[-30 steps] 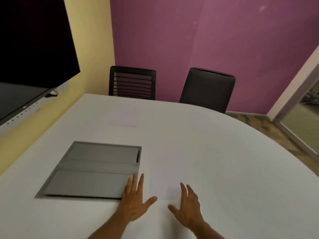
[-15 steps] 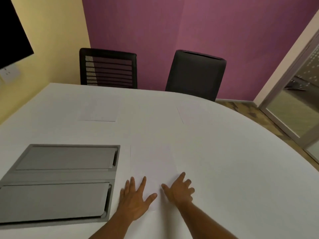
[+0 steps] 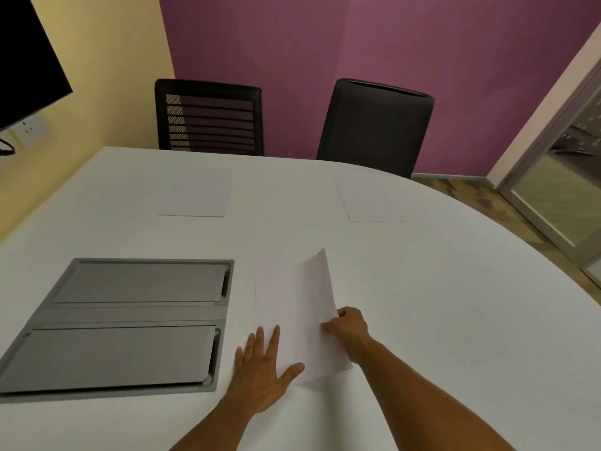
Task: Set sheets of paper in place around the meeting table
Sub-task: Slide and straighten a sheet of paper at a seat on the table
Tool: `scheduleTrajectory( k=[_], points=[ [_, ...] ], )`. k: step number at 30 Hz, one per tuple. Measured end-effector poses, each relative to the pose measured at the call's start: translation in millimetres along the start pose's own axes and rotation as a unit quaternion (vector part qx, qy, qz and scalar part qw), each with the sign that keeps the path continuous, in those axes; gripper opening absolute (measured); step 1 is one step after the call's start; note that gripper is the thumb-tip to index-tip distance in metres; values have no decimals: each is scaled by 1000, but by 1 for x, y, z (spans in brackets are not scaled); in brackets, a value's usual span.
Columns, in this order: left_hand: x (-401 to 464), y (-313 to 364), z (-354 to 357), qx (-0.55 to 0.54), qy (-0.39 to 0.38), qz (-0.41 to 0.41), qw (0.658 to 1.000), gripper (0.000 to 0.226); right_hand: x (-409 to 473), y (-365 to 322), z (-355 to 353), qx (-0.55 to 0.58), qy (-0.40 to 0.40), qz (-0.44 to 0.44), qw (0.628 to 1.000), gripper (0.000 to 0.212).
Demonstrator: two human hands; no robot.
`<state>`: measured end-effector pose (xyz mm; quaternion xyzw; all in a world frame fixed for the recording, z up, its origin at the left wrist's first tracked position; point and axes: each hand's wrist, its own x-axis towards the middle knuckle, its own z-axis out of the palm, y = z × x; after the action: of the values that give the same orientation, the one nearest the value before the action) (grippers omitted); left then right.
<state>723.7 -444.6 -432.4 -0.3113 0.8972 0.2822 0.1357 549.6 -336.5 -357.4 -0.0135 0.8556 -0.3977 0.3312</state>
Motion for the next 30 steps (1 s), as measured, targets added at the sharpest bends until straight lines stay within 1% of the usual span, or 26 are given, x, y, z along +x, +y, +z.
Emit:
scheduleTrajectory(
  k=[1,4,6,7,8,9,10,11,12,13,15,16,17,19,21,22,25,27,29,30],
  points=[
    [-6,2,0,-28,-1,-9,1000,107,-5,1,-7,-1,-4,5,1000,20],
    [-26,10,-4,-131,4,-42,990,108,-22,6,-31,3,-11,7,1000,29],
    [-41,22,-14,-241,17,-71,968,106,-39,12,-50,2,-17,12,1000,28],
    [-48,31,-21,-332,19,-94,938,106,-49,15,-61,12,-23,24,999,25],
    [-54,41,-26,-444,17,-123,887,104,-59,19,-72,32,-33,46,998,23],
    [-57,49,-29,-549,9,-149,822,102,-68,22,-81,47,-42,72,995,23],
    [-62,57,-30,-625,-6,-167,762,100,-79,28,-93,49,-47,94,993,24],
    [-67,64,-30,-660,-23,-179,729,96,-90,33,-105,40,-54,111,992,24],
    [-74,70,-29,-667,-43,-181,721,89,-101,40,-117,35,-61,123,990,21],
    [-82,77,-26,-661,-56,-175,728,75,-113,46,-128,33,-68,133,988,16],
    [-93,89,-19,-631,-57,-150,759,48,-134,57,-147,13,-56,138,989,8],
    [-98,96,-16,-617,-52,-133,774,41,-144,61,-158,1,-44,134,990,3],
    [-102,104,-15,-598,-45,-118,791,37,-154,66,-168,-5,-31,133,991,11],
    [-110,119,-14,-557,-21,-87,825,25,-170,73,-186,-12,-2,135,991,32],
    [-119,133,-11,-530,-12,-53,846,10,-184,88,-203,-9,33,136,990,41],
    [-124,141,-9,-517,-11,-40,855,7,-189,97,-211,-4,57,136,989,40],
    [-141,163,2,-479,-27,-24,877,18,-204,128,-226,-14,134,142,981,36],
    [-152,175,16,-459,-49,-24,887,17,-212,151,-233,-19,149,156,976,37],
    [-160,184,32,-449,-65,-30,891,11,-220,175,-239,-28,156,173,972,34],
    [-165,189,40,-444,-72,-36,892,16,-223,188,-243,-36,162,176,970,32]
  ],
)
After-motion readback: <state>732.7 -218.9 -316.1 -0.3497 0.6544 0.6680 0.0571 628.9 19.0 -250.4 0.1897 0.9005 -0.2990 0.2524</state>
